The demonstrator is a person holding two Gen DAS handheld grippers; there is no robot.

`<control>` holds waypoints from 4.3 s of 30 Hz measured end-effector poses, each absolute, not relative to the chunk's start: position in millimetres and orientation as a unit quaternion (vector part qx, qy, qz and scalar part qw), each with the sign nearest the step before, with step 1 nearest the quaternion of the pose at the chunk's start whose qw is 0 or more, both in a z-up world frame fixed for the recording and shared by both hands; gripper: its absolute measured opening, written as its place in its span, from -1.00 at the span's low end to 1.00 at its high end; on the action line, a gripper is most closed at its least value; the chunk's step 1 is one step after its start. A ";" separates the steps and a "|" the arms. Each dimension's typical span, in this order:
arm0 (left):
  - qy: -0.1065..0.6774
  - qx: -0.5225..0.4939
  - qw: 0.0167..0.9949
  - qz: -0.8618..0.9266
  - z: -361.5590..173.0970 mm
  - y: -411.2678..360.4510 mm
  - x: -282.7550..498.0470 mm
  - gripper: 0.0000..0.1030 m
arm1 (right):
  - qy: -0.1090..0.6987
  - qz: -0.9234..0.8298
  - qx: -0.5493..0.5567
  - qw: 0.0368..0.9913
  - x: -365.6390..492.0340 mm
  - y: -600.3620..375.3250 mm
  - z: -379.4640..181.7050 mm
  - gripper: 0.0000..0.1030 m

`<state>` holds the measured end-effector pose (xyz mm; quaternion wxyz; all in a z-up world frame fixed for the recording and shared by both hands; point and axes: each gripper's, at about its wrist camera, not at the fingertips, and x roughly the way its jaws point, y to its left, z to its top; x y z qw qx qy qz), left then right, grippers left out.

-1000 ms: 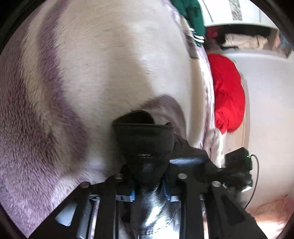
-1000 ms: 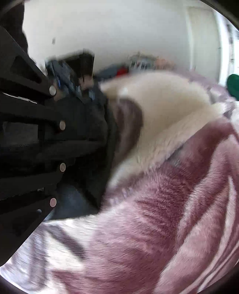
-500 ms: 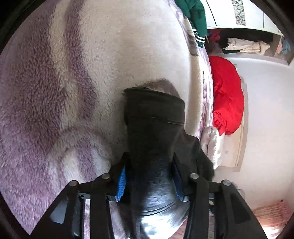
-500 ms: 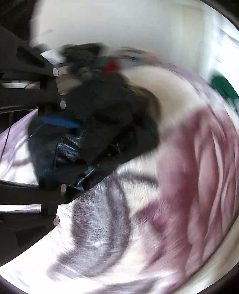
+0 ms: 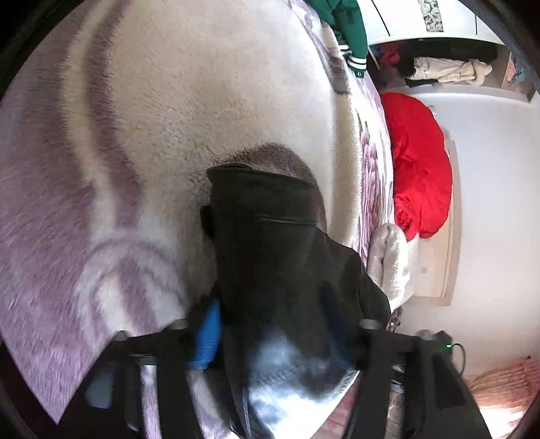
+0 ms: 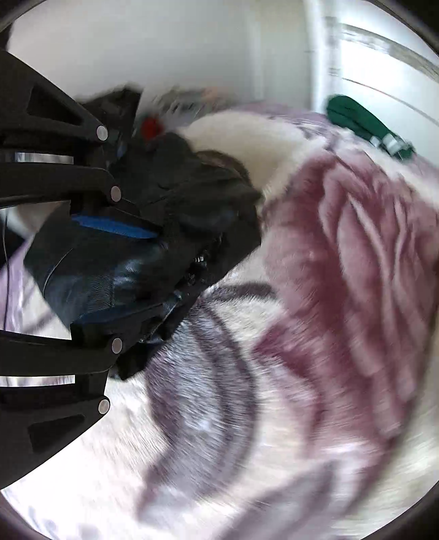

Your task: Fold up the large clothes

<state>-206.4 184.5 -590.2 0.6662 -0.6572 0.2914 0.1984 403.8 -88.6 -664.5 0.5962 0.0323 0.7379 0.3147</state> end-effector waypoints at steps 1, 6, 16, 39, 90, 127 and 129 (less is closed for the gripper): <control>0.288 -0.655 0.669 0.202 -585.1 181.9 -209.1 0.34 | 0.719 0.311 -0.011 0.621 397.3 -82.0 -655.4 -0.06; 0.305 -0.614 0.695 0.216 -564.1 167.5 -212.2 0.34 | 0.664 0.333 -0.005 0.670 385.9 -81.9 -617.1 -0.06; 0.358 -0.612 0.675 0.203 -597.6 155.1 -194.7 0.34 | 0.699 0.308 -0.052 0.643 398.9 -36.2 -695.6 -0.29; 0.277 -0.650 0.685 0.177 -627.9 170.4 -163.7 -0.10 | 0.670 0.333 0.458 0.479 296.3 -192.0 -797.4 1.00; 0.317 -0.591 0.742 0.013 -579.7 137.8 327.9 -0.27 | 0.641 0.265 0.387 0.608 792.3 -287.7 -683.0 0.28; 0.409 -0.007 0.912 0.017 -207.1 87.7 155.3 1.00 | 0.486 -0.144 0.018 0.862 383.8 -206.1 -282.4 0.99; 0.398 -0.008 0.917 0.012 -184.3 84.8 130.6 1.00 | 0.472 -0.144 0.011 0.870 358.5 -201.1 -254.4 0.99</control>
